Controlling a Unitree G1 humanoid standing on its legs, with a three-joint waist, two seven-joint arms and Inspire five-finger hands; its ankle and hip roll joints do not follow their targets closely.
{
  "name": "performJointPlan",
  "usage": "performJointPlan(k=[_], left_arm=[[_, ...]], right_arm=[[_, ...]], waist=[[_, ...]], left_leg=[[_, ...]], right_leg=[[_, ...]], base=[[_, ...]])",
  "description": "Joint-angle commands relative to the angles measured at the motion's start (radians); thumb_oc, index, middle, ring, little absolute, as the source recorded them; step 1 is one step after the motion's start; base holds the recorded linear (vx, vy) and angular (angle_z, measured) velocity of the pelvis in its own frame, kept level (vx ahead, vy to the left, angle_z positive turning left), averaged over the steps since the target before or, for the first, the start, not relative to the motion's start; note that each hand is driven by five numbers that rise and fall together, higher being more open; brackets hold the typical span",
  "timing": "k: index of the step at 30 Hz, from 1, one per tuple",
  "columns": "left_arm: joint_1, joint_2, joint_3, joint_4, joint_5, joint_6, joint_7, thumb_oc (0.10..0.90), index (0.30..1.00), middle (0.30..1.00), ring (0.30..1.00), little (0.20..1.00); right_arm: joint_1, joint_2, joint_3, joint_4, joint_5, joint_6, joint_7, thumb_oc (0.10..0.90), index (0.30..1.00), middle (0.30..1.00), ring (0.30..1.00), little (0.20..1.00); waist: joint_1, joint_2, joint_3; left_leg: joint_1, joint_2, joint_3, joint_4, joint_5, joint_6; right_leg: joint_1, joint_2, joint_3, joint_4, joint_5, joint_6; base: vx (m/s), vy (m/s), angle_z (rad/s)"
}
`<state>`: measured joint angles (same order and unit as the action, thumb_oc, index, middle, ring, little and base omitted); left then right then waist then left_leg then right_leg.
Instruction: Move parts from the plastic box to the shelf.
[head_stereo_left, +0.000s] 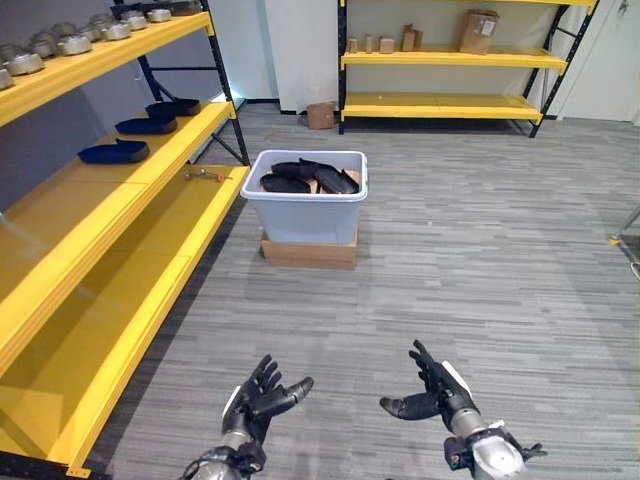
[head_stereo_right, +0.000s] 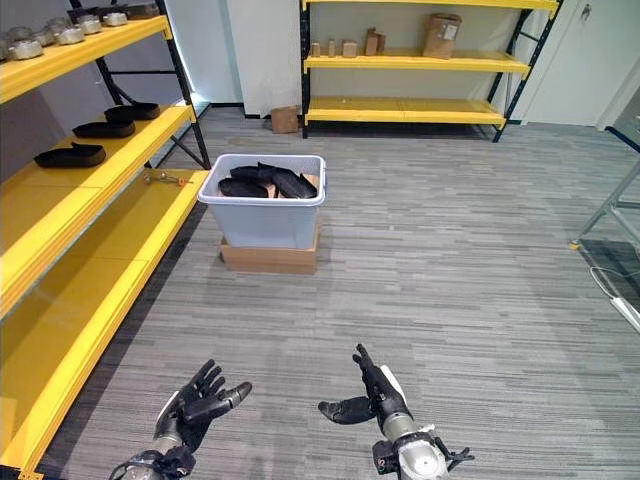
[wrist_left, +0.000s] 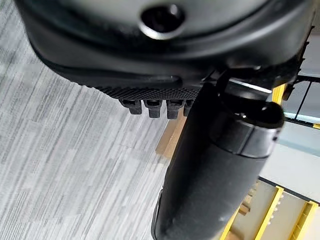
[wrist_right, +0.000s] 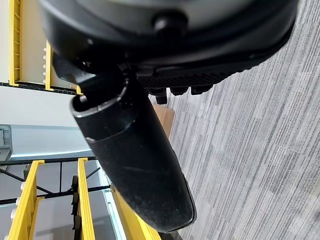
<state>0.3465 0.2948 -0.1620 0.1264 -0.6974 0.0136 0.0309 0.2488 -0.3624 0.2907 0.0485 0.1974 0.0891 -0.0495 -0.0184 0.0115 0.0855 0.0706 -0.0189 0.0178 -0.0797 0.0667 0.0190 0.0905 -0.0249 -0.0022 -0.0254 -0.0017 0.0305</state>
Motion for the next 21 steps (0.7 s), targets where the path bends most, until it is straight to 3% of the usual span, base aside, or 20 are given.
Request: performJointPlan(k=[1,3,6,8,10,13,17,21], left_arm=[[-0.075,0.034,0.061,-0.065,-0.008,-0.102,-0.031,0.900,1.000,1.000,1.000,1.000],[-0.078,0.040,0.065,-0.061,0.000,-0.101,-0.029,0.900,1.000,1.000,1.000,1.000],[-0.087,0.054,0.059,-0.064,0.018,-0.095,-0.029,0.900,1.000,1.000,1.000,1.000],[-0.099,0.061,0.054,-0.062,0.031,-0.091,-0.035,0.900,1.000,1.000,1.000,1.000],[-0.103,0.059,0.050,-0.062,0.039,-0.092,-0.040,0.900,1.000,1.000,1.000,1.000],[-0.133,0.054,0.030,-0.041,0.036,-0.097,-0.041,0.900,1.000,1.000,1.000,1.000],[-0.159,0.036,0.020,-0.020,0.032,-0.110,-0.033,0.900,1.000,1.000,1.000,1.000],[-0.153,0.026,0.018,-0.017,0.032,-0.109,-0.038,0.900,1.000,1.000,1.000,1.000]], right_arm=[[-0.090,0.014,-0.014,-0.092,-0.009,-0.111,0.020,0.900,1.000,1.000,1.000,1.000],[-0.094,0.017,-0.007,-0.090,-0.014,-0.110,0.029,0.900,1.000,1.000,1.000,1.000],[-0.081,0.022,-0.007,-0.093,-0.013,-0.107,0.034,0.900,1.000,1.000,1.000,1.000],[-0.069,0.025,-0.015,-0.101,-0.013,-0.108,0.037,0.900,1.000,1.000,1.000,1.000],[-0.056,0.029,-0.022,-0.101,-0.013,-0.109,0.037,0.900,1.000,1.000,1.000,1.000],[-0.060,0.024,-0.028,-0.102,0.000,-0.117,0.028,0.900,1.000,1.000,1.000,1.000],[-0.083,0.007,-0.026,-0.096,0.001,-0.124,0.020,0.900,1.000,1.000,1.000,1.000],[-0.069,0.000,-0.035,-0.118,-0.007,-0.123,0.030,0.900,1.000,1.000,1.000,1.000]], waist=[[0.033,-0.033,-0.009],[0.035,-0.033,0.015],[0.029,-0.037,0.049],[0.022,-0.033,0.062],[0.017,-0.035,0.063],[0.000,-0.044,0.075],[-0.022,-0.056,0.091],[-0.031,-0.067,0.085]], left_leg=[[0.006,-0.036,-0.028,0.011,-0.005,0.030],[0.001,-0.044,-0.033,0.033,-0.013,0.046],[0.001,-0.059,-0.050,0.057,-0.018,0.068],[-0.001,-0.064,-0.076,0.067,-0.021,0.075],[0.005,-0.076,-0.103,0.065,-0.030,0.078],[0.008,-0.099,-0.153,0.063,-0.040,0.074],[0.040,-0.133,-0.216,0.045,-0.062,0.065],[0.076,-0.142,-0.252,0.036,-0.092,0.058]], right_leg=[[-0.085,-0.006,-0.039,0.133,0.014,-0.007],[-0.162,-0.011,-0.031,0.277,0.025,0.007],[-0.254,-0.023,-0.001,0.475,0.100,0.023],[-0.295,-0.007,0.021,0.534,0.103,0.017],[-0.309,0.004,0.024,0.493,0.094,0.009],[-0.344,0.071,0.076,0.353,0.082,0.010],[-0.384,0.086,0.147,0.110,0.178,0.045],[-0.361,0.078,0.150,0.047,0.207,0.053]], base=[[-0.04,0.106,0.05],[-0.07,0.134,-0.03],[-0.04,0.103,-0.06],[0.01,0.065,0.25],[0.07,0.030,0.55],[0.08,-0.004,0.38],[0.14,-0.002,0.71],[0.20,-0.035,0.51]])
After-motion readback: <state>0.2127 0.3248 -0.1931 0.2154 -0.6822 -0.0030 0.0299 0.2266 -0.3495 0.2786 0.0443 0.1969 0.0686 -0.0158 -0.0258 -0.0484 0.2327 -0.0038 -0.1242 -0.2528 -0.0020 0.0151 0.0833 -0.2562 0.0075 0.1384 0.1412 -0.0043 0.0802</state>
